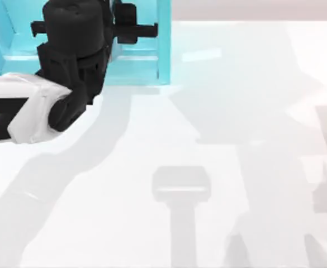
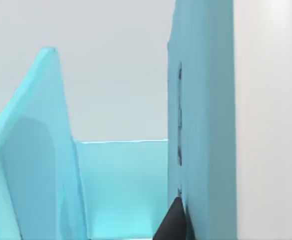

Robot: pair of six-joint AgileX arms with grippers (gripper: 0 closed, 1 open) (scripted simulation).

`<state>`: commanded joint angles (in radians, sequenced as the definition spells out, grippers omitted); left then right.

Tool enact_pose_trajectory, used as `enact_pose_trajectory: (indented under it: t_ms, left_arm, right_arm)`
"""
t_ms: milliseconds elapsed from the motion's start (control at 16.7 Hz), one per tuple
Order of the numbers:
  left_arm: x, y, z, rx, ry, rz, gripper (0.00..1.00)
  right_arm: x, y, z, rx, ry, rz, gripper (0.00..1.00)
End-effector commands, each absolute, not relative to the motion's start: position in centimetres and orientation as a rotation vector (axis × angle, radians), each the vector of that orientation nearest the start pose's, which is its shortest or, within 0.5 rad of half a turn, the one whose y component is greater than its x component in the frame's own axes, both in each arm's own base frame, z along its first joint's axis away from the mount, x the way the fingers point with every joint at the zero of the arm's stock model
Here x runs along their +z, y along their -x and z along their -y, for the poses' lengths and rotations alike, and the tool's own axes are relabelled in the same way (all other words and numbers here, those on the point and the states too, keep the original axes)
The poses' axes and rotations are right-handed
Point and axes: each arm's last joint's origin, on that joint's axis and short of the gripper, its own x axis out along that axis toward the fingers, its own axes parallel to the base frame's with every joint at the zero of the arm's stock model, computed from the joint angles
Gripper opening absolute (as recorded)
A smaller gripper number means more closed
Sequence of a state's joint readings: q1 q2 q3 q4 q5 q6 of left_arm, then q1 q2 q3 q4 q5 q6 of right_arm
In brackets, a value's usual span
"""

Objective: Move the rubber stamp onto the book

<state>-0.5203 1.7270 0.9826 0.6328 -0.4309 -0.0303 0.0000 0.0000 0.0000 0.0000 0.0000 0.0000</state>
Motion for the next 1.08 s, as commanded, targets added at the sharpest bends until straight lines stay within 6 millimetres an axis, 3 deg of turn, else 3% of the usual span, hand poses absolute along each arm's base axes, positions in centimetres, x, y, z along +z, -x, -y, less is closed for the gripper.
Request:
enact_pose_trajectory:
  t_ms: [180,420,840,1080]
  left_arm:
    - [26.4,-29.2,16.7,-0.062,0.001,-0.089,0.0]
    - [27.9,-25.3,15.7,-0.054,-0.006,-0.099,0.0]
    - [27.9,-24.9,15.5,-0.049,-0.013,-0.105,0.0]
    - [27.6,-25.5,17.2,-0.039,0.073,-0.125,0.0]
  right_arm:
    - [16.0,-10.6,0.1,0.0,0.0,0.0,1.0]
    - [16.0,-10.6,0.1,0.0,0.0,0.0,1.0]
    - [16.0,-10.6,0.1,0.0,0.0,0.0,1.0]
    - [16.0,-10.6,0.1,0.0,0.0,0.0,1.0]
